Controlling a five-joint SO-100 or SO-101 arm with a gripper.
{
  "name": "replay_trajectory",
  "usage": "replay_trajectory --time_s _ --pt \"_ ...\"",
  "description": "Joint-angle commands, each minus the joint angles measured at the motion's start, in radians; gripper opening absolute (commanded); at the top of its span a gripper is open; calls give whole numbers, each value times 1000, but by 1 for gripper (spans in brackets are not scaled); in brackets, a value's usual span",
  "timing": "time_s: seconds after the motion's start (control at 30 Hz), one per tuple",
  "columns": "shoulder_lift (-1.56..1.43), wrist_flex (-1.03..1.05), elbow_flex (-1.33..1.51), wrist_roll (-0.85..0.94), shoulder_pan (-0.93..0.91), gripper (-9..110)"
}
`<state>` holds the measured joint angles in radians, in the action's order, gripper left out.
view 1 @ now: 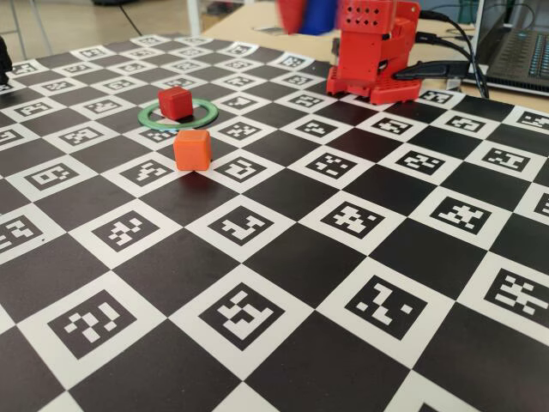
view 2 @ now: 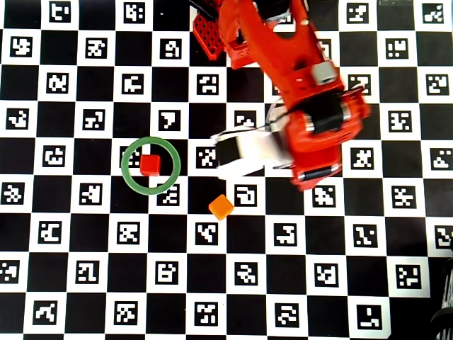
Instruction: Grab the red cube then put it in the green circle then put the blue cube on top and finally the orange cube on top
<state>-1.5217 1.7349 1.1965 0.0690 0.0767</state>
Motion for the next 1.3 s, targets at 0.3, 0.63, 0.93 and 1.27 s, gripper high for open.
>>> replay_trajectory --time_s 0.3,0.63,0.93,1.27 --pt "-55 98 -64 354 -528 -6" --pt "-63 97 -18 523 -695 -6" --pt "-98 29 86 572 -729 -6" --pt "-101 -132 225 583 -736 -6"
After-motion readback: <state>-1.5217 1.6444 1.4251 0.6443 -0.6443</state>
